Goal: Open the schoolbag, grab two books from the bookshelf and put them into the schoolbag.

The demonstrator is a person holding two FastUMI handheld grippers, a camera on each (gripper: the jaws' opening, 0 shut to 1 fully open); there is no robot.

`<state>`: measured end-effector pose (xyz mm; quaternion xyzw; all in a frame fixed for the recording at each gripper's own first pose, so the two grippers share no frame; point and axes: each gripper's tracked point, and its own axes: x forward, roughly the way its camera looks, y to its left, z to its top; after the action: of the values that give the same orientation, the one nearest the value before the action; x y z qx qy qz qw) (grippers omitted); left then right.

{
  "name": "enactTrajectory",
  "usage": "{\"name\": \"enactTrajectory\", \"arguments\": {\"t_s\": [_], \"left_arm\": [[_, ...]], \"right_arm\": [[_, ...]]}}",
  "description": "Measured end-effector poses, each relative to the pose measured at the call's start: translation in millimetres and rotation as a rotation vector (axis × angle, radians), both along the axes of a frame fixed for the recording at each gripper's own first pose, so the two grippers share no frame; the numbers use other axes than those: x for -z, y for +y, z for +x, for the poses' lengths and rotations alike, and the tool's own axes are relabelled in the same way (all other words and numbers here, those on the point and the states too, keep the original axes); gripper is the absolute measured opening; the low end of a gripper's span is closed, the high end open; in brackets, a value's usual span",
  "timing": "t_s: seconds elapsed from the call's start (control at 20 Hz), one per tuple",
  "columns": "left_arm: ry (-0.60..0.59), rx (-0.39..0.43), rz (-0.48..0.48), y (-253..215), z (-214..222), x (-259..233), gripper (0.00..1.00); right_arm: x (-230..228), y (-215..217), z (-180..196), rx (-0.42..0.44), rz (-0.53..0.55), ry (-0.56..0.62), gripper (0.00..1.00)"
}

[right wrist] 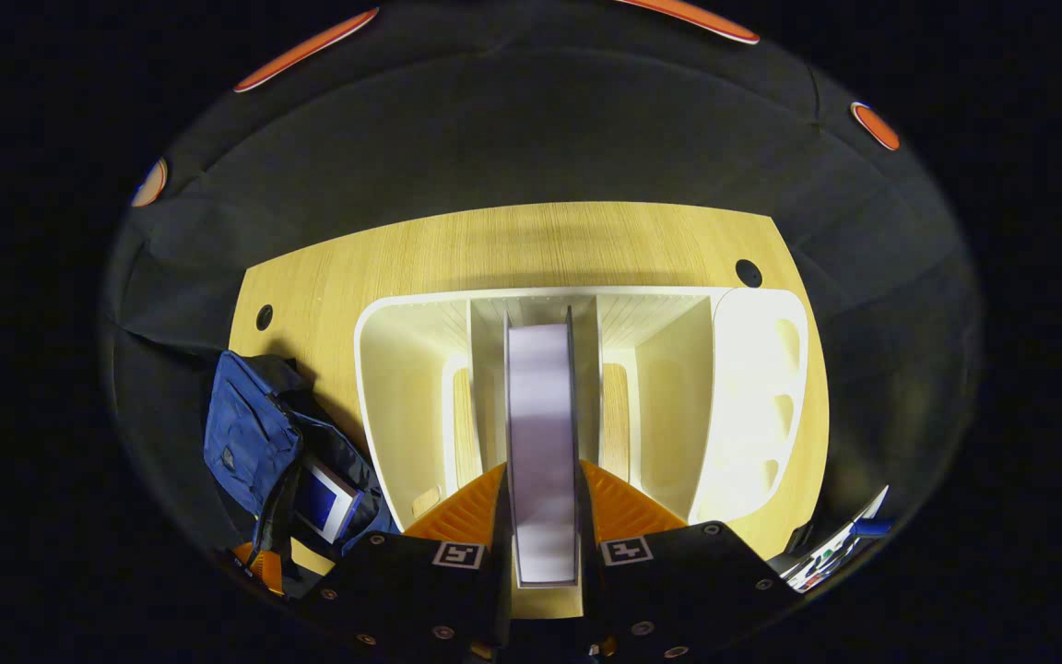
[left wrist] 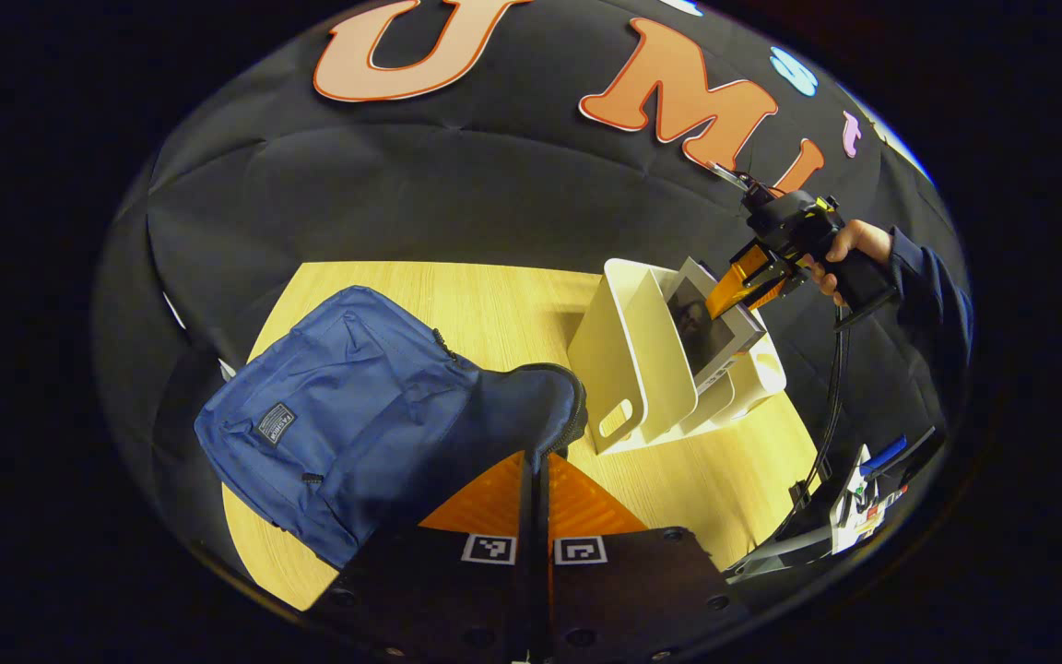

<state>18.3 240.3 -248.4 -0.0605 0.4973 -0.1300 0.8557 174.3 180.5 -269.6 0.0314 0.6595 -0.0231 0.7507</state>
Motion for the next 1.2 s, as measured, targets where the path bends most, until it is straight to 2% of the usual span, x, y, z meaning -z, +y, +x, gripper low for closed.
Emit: {"name": "enactTrajectory", "arguments": {"t_s": [0.05,0.25,0.4,0.6,1.05,1.2], "left_arm": [[0.002,0.002,0.0,-0.2,0.2,0.8,0.01],[0.005,-0.003,-0.01,1.1,-0.4,2.4,0.01],[0.006,-0.01,-0.013,2.5,-1.9,3.1,0.01],[0.006,-0.007,-0.011,2.0,-0.9,3.2,0.01],[0.004,0.016,0.024,2.7,3.9,-1.6,0.01],[-0.013,-0.003,0.027,5.7,10.8,-5.7,0.01]], "right_arm": [[-0.5,0.5,1.4,0.006,0.006,-0.002,0.3],[-4.8,0.4,1.8,0.007,0.046,-0.007,0.26],[-22.1,-6.6,1.9,0.005,0.059,-0.039,0.25],[-69.4,-28.2,-9.6,-0.038,0.044,-0.104,0.25],[-167.7,-33.2,-56.6,-0.05,0.173,-0.298,0.24],[-174.8,-14.8,-81.4,-0.072,0.265,-0.341,0.24]]}}
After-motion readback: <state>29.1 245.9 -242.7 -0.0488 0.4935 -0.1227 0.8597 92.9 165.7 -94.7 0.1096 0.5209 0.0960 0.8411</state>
